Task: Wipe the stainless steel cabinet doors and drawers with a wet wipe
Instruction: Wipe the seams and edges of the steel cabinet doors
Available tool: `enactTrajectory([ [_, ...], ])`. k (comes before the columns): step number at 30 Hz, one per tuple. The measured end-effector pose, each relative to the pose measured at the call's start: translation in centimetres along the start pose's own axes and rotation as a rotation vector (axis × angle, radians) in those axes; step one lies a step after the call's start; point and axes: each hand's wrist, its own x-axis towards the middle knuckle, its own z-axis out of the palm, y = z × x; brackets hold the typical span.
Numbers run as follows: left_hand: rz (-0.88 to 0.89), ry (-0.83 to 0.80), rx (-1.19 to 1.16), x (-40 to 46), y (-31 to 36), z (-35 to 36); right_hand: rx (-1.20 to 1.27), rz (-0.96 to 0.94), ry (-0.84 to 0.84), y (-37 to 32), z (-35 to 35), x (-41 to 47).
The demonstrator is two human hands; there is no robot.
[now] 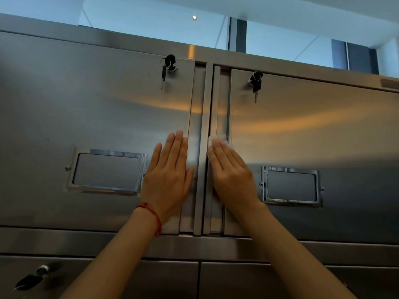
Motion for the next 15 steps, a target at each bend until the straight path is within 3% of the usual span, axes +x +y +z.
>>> enactTrajectory([
  [15, -0.009, -0.031, 0.017, -0.1, 0.0, -0.2, 0.014, 0.047, 0.012, 0.5, 0.0, 1.6],
])
